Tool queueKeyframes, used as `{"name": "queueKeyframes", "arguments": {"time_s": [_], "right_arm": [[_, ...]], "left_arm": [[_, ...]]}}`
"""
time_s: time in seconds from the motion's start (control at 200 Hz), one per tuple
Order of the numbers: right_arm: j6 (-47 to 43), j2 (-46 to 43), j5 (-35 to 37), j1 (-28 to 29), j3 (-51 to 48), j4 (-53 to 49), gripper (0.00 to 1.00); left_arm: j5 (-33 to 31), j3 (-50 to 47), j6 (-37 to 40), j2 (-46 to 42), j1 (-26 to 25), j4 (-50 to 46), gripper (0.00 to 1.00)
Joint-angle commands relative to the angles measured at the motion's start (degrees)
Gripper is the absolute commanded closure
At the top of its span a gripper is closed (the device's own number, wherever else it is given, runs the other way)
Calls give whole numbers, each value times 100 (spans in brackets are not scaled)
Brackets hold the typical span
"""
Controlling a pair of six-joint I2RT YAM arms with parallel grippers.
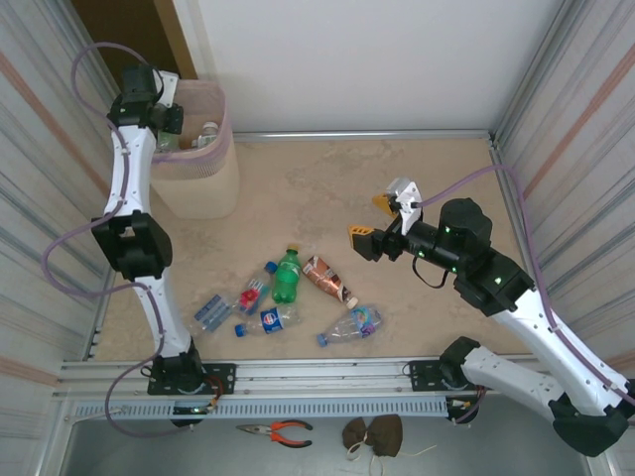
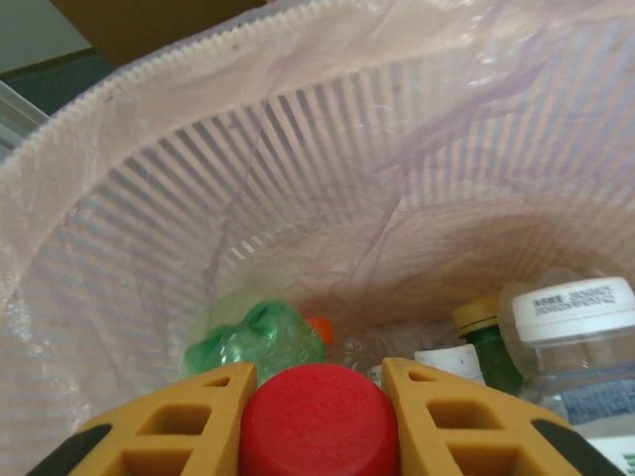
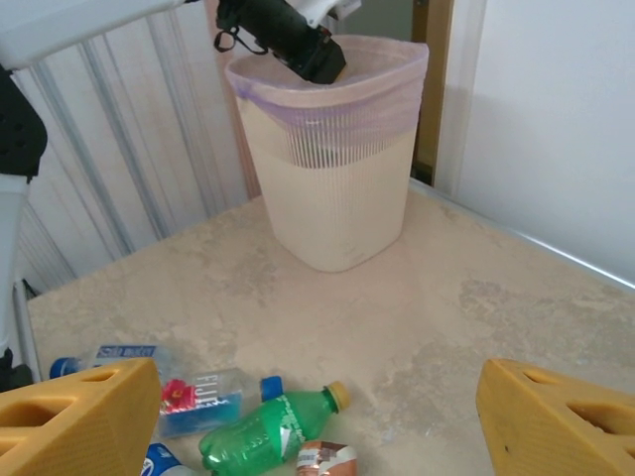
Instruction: Put the plastic bottles in the bin
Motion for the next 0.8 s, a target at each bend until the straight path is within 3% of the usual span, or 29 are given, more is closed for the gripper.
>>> {"name": "queueKeyframes", "arguments": {"time_s": [0.0, 0.145, 0.461, 0.792], "right_arm": [[128, -26, -144, -83, -39, 94, 18], [145, -9, -188, -134, -10, 100, 18], [357, 0, -275, -137, 52, 118, 19], [537, -18, -216, -127, 60, 69, 20]], "left_arm": [[82, 268, -212, 215, 112, -261, 63], [219, 353, -329, 314, 117, -316, 51], [610, 209, -446, -281, 113, -253, 36], [1264, -156, -578, -1032, 29, -284, 36]]}}
